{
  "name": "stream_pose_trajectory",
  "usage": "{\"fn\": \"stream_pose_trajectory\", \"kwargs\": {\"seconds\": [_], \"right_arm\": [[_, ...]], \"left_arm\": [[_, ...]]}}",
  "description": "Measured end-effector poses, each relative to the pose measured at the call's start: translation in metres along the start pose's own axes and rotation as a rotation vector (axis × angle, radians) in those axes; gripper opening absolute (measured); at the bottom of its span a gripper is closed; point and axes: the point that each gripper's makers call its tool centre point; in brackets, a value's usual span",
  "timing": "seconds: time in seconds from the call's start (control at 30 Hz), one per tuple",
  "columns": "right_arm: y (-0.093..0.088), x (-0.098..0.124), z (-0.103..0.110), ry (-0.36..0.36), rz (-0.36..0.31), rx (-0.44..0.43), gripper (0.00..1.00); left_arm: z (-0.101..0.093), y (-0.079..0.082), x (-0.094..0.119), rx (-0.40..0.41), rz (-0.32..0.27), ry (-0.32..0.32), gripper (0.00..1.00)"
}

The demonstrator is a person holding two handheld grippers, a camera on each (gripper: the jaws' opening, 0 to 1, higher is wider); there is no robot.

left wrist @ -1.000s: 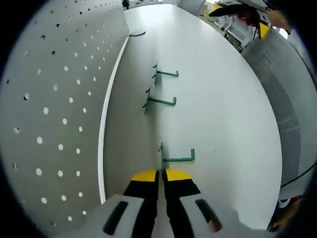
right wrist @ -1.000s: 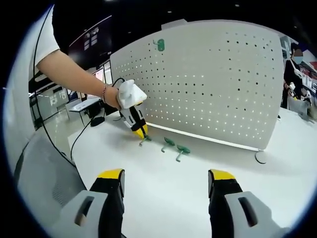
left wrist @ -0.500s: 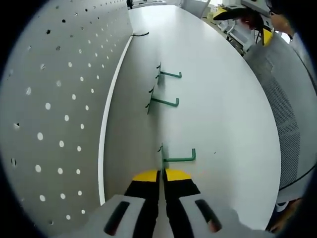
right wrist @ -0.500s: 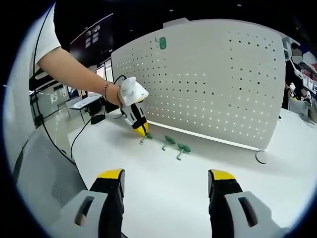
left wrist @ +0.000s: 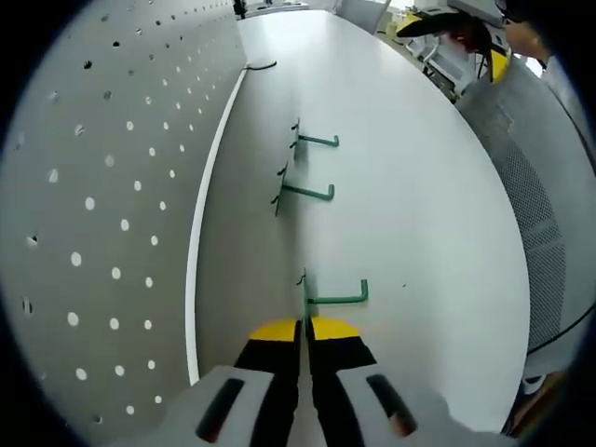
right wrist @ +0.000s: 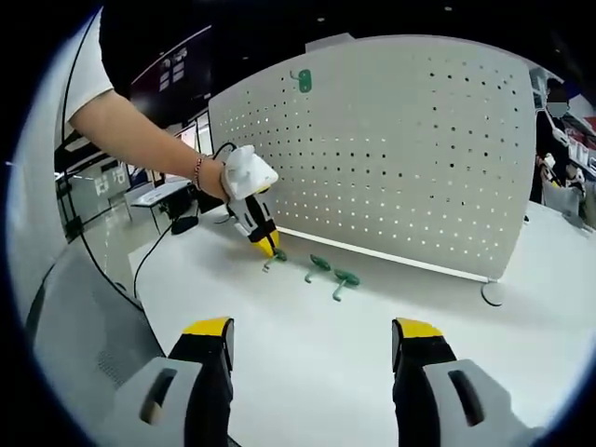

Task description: Insert the hook assembly into the mounting plate slot until the hook locks in place.

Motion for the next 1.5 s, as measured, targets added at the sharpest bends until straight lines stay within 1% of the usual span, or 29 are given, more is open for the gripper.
{"fn": "stream_pose_trajectory", "kwargs": {"seconds": [0.07,0.1,0.17,0.23,0.3,0.37,0.43,0.47,0.5,0.57,0.83,1.0,1.07,1.13,1.27,1.4,1.5], "right_arm": [[0.001,0.001,0.000,-0.001,-0.005,-0.008,0.67],[0.001,0.001,-0.001,-0.003,-0.008,-0.011,0.67],[0.002,0.002,-0.003,-0.008,-0.014,-0.022,0.66],[0.003,0.002,-0.004,-0.010,-0.018,-0.027,0.66],[0.003,0.002,-0.004,-0.009,-0.021,-0.034,0.66],[0.003,0.002,-0.004,-0.007,-0.025,-0.040,0.66],[0.004,0.003,-0.005,-0.010,-0.030,-0.049,0.66],[0.004,0.003,-0.006,-0.010,-0.032,-0.051,0.66],[0.005,0.003,-0.005,-0.011,-0.032,-0.051,0.66],[0.005,0.003,-0.005,-0.009,-0.033,-0.050,0.66],[0.005,0.002,-0.005,-0.009,-0.032,-0.044,0.66],[0.004,0.002,-0.004,-0.004,-0.027,-0.039,0.66],[0.004,0.002,-0.003,-0.002,-0.027,-0.035,0.66],[0.005,0.002,-0.003,-0.001,-0.032,-0.037,0.66],[0.006,0.002,-0.003,-0.002,-0.037,-0.035,0.66],[0.007,0.003,-0.004,-0.006,-0.039,-0.035,0.66],[0.007,0.003,-0.004,-0.004,-0.039,-0.034,0.68]], "left_arm": [[0.000,0.000,0.000,0.000,0.001,0.007,0.02],[0.003,-0.001,0.000,0.003,0.001,0.028,0.02],[0.002,0.000,0.001,0.040,-0.017,0.031,0.02],[0.003,0.006,0.003,0.026,-0.062,0.051,0.02],[0.003,0.007,0.006,0.019,-0.067,0.060,0.02],[0.003,0.008,0.007,0.048,-0.073,0.045,0.02],[0.007,0.012,0.010,0.040,-0.091,0.065,0.02],[0.007,0.012,0.011,0.046,-0.090,0.061,0.02],[0.007,0.014,0.012,0.067,-0.101,0.056,0.02],[0.009,0.016,0.013,0.062,-0.115,0.063,0.02],[0.008,0.021,0.018,0.087,-0.146,0.078,0.02],[0.010,0.025,0.025,0.087,-0.165,0.107,0.02],[0.011,0.027,0.028,0.104,-0.179,0.116,0.02],[0.013,0.026,0.029,0.098,-0.181,0.132,0.02],[0.011,0.025,0.029,0.109,-0.185,0.139,0.02],[0.010,0.027,0.032,0.130,-0.206,0.149,0.02],[0.008,0.030,0.035,0.130,-0.219,0.161,0.02]]}}
Point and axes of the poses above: the point that each gripper's makers call its tool centre point, and the gripper's own axes: x roughly backward along the fingers, z roughly to its left, y roughly out of its top, and after that the axes turned 9 degrees about -x, right-handed
